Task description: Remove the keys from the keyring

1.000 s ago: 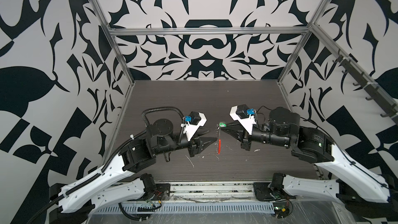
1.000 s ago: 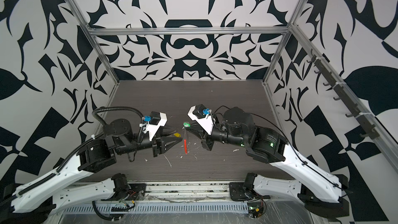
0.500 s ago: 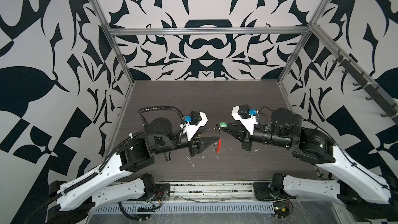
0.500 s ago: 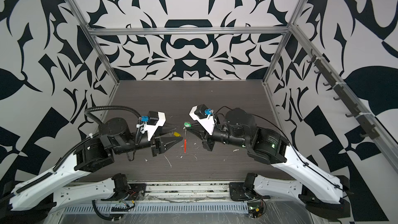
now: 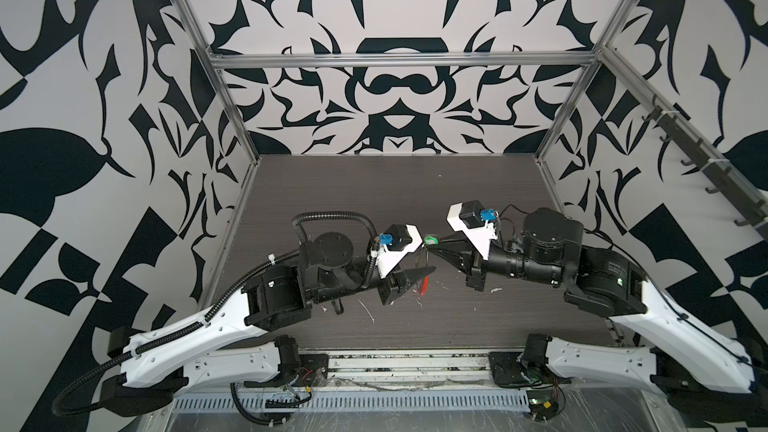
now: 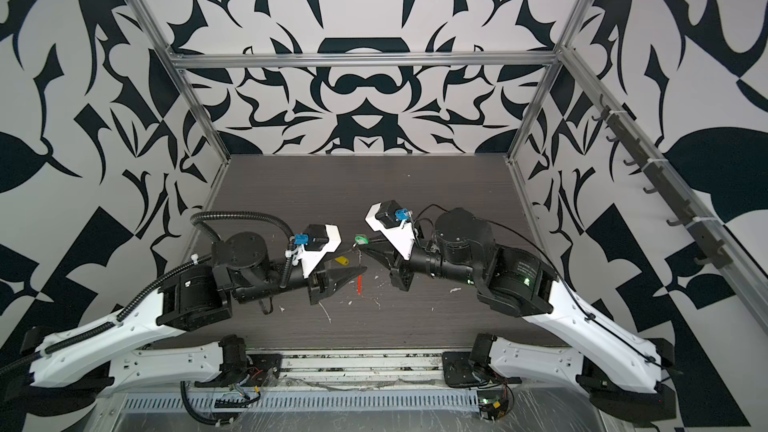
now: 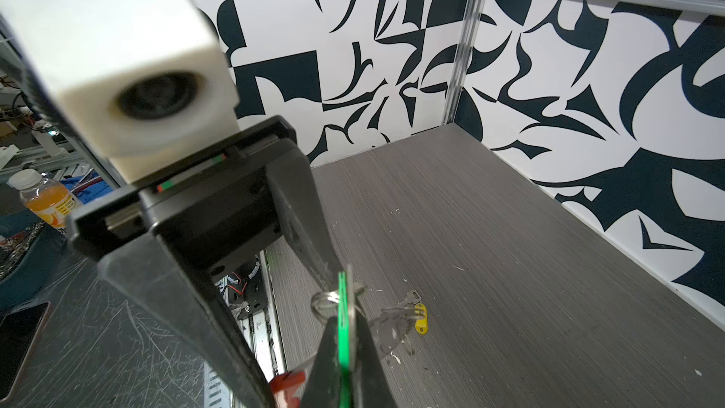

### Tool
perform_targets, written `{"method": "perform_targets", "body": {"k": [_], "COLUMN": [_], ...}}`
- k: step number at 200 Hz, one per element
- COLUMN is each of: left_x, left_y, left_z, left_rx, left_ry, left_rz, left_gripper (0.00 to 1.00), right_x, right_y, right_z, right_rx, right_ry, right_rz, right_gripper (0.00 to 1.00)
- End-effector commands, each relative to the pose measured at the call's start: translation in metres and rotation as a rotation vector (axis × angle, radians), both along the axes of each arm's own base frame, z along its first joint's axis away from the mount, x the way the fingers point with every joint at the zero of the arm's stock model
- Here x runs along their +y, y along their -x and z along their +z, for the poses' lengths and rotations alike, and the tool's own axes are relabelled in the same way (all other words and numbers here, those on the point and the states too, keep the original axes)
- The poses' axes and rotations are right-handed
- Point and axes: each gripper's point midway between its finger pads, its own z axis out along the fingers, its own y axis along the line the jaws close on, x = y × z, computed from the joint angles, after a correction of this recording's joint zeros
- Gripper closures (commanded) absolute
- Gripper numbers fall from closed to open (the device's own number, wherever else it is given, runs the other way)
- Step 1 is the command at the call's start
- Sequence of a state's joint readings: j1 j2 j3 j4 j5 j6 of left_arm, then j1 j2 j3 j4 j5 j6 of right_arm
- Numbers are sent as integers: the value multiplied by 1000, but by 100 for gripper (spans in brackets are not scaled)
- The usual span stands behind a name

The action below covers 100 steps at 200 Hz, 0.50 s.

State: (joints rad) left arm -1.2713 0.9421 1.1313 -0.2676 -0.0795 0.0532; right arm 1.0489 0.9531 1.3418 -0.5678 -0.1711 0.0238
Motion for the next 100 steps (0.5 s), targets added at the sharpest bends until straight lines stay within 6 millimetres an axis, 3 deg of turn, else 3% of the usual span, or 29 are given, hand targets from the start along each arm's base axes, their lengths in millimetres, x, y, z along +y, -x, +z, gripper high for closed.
{"method": "perform_targets", "body": {"k": [1, 100], "left_x": [3, 11], "left_y": [-4, -11], "left_z": [17, 25], "left_rx": [-90, -130], "left_ry": [6, 9], "left_rz": [56, 137], "left_gripper": [58, 66], "right_x": [-2, -6], "right_y": [4, 7], "right_z": [21, 19], "right_rx": [-31, -28], "right_ry": [-79, -81], "right_rz": [9, 9], "right_gripper": [100, 100]}}
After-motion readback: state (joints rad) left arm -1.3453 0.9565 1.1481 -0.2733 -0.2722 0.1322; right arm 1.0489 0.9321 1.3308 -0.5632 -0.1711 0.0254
